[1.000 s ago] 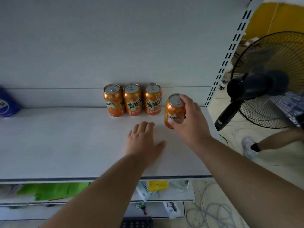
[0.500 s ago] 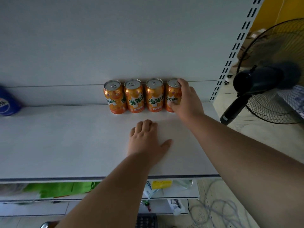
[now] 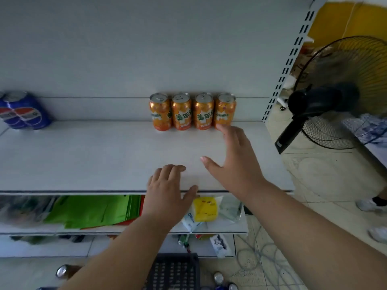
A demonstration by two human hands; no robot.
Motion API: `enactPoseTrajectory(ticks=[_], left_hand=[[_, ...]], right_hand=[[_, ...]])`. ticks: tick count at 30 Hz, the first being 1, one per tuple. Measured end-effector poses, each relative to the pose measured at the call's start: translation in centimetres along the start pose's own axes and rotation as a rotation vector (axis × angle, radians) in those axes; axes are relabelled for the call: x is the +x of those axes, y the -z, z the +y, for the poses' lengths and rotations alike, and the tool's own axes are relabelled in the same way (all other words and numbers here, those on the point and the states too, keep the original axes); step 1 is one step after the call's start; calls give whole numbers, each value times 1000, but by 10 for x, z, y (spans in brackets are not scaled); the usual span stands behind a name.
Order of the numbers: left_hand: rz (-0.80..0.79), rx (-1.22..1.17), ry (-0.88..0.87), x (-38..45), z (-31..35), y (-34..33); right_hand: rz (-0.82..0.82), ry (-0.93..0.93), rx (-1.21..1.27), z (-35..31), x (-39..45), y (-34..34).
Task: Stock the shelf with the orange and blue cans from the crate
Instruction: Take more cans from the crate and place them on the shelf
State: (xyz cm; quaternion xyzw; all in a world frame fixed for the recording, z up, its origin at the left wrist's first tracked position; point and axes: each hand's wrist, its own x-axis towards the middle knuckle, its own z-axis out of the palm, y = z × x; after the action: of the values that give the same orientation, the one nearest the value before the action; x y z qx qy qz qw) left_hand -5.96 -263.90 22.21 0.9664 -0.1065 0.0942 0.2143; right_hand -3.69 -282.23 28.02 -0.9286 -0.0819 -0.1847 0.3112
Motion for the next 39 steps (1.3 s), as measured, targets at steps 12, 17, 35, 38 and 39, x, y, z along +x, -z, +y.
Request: enactPoseTrajectory(ticks=[12, 17, 35, 38, 39], left_hand=[[68, -7, 488, -240, -131, 39], [66, -44, 912, -316, -152, -24], [-265, -122, 1303, -439, -389, -444], [-372, -177, 1325, -430, -421, -481], [-391, -197, 1326, -427, -426, -488]], right_hand=[[-484, 330, 206, -143, -143, -139], [-770, 466, 258, -120, -180, -222], [-1176, 422, 41, 114, -412, -621], [-1192, 429, 38, 137, -424, -656], [-1189, 427, 29, 143, -426, -663]])
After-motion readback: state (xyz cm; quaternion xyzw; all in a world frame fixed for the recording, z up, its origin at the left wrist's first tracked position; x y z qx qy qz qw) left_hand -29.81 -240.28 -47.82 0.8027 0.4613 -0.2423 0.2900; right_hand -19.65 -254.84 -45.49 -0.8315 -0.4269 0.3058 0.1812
